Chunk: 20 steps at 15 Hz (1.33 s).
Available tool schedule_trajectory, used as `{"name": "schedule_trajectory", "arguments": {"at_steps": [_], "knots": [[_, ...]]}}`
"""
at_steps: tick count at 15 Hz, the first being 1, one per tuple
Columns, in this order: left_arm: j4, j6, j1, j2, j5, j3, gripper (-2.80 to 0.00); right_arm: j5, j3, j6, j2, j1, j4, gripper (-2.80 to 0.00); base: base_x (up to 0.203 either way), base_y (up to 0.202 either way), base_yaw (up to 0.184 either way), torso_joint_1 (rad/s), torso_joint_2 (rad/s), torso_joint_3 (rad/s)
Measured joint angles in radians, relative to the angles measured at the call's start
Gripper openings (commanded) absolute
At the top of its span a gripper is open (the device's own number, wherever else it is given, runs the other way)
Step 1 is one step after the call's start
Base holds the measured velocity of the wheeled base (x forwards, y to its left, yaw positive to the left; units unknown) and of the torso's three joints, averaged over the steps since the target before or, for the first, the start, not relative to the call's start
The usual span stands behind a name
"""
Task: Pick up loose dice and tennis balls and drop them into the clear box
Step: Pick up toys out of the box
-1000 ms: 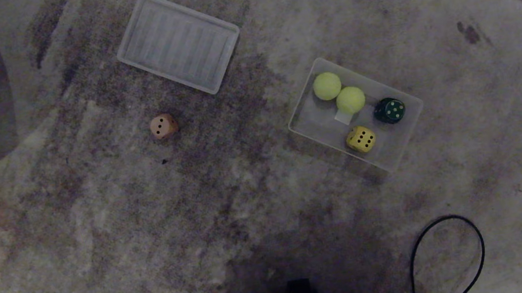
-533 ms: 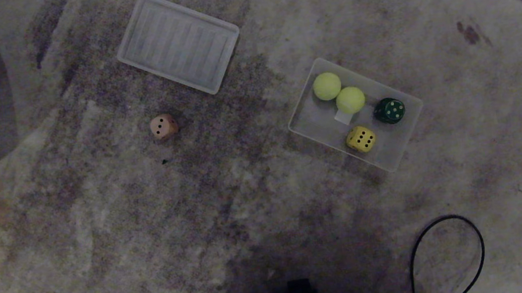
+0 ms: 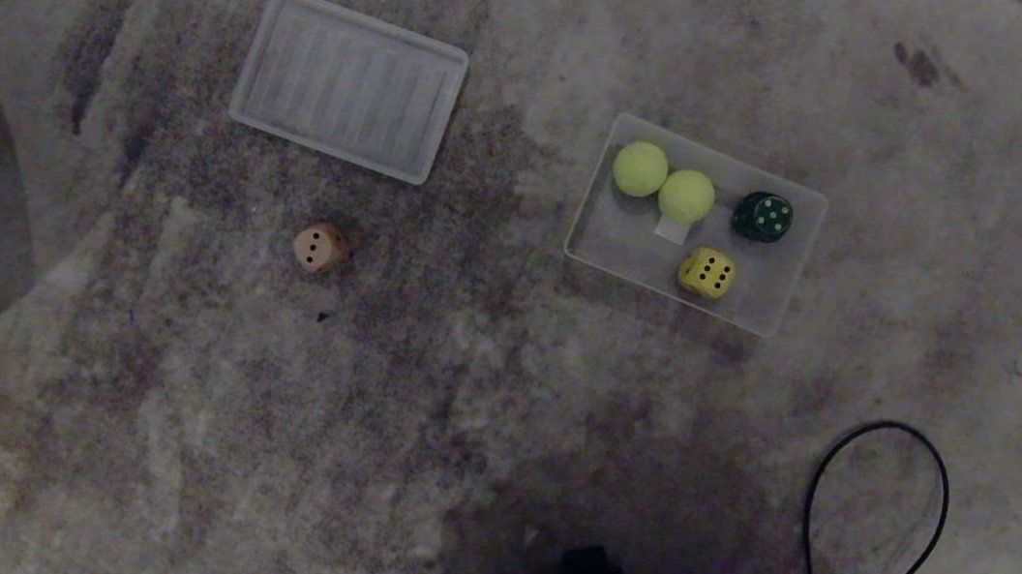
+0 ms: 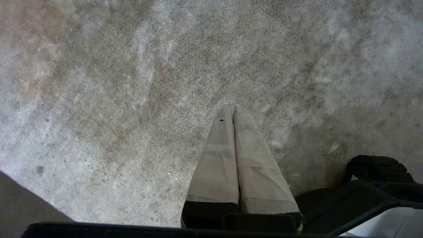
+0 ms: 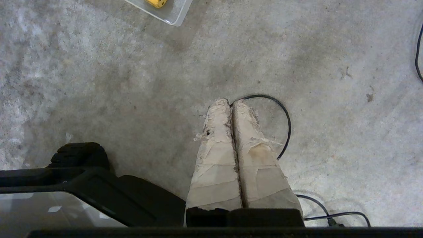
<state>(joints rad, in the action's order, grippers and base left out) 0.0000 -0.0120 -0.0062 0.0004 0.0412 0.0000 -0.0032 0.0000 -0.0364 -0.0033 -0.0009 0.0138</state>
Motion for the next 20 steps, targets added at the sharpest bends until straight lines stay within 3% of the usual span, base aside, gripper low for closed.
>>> {"name": "schedule_trajectory", "arguments": {"at_steps": [9, 20], "knots": [[0.0, -0.001, 0.0, 0.0, -0.001, 0.0, -2.8, 0.0, 0.0, -0.001, 0.0, 0.0, 0.001, -2.8, 0.0, 0.0, 0.0, 0.0, 0.0, 0.004], [0.0, -0.003, 0.0, 0.0, -0.001, 0.0, -2.8, 0.0, 0.0, -0.002, 0.001, 0.0, 0.001, -2.8, 0.0, 0.0, 0.0, 0.001, 0.0, 0.187]]}}
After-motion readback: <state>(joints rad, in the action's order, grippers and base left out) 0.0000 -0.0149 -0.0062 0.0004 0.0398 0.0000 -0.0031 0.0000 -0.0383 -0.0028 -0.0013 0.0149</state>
